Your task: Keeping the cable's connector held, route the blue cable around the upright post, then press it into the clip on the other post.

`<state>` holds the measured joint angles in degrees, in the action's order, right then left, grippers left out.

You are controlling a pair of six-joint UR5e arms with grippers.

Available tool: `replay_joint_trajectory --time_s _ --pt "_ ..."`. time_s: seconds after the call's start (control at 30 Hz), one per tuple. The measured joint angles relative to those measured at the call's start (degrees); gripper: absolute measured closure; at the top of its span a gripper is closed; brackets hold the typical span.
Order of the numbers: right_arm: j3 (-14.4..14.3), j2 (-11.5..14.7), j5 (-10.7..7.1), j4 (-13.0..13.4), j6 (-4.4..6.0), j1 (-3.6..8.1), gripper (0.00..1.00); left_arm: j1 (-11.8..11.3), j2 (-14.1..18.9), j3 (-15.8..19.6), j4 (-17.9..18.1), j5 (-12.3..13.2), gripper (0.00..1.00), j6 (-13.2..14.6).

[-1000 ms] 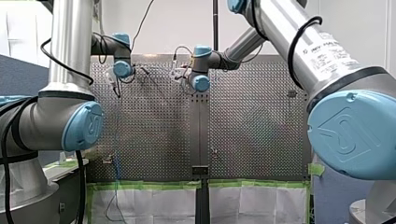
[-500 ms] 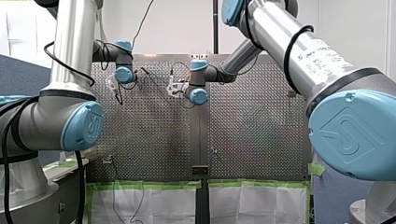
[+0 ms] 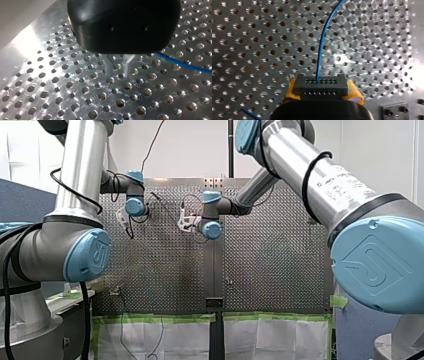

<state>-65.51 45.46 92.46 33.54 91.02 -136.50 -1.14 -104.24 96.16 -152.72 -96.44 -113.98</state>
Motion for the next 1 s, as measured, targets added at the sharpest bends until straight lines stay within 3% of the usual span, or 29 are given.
replay_joint_trajectory --time_s 0.17,0.2,0.23,0.27,0.33,0.57,1.0 --pt "-0.7 -0.7 -0.04 0.0 -0.37 0.02 1.00 0.2 0.0 0.0 -0.4 -0.1 0.44 0.0" --pt "-0.8 -0.8 -0.03 0.0 -0.44 0.03 1.00 0.2 0.0 0.0 -0.4 -0.2 0.28 0.0" --pt "-0.9 -0.9 -0.03 0.0 -0.51 0.03 1.00 0.2 0.0 0.0 -0.5 -0.2 0.21 0.0" --pt "-0.9 -0.9 -0.04 0.0 -0.58 0.03 1.00 0.2 0.0 0.0 -0.6 -0.3 0.21 -0.1" --pt "-1.0 -1.1 -0.07 0.0 -0.67 0.01 1.00 0.2 0.0 0.0 -0.8 -0.6 0.02 -0.5" --pt "-1.8 -1.8 -0.05 -0.1 -0.93 -0.11 1.00 0.2 0.0 0.0 -1.6 -2.5 0.02 -0.2" --pt "-5.8 -2.6 0.58 0.1 -1.27 -0.26 1.00 0.1 0.0 0.0 -1.5 -2.5 0.02 -1.4"
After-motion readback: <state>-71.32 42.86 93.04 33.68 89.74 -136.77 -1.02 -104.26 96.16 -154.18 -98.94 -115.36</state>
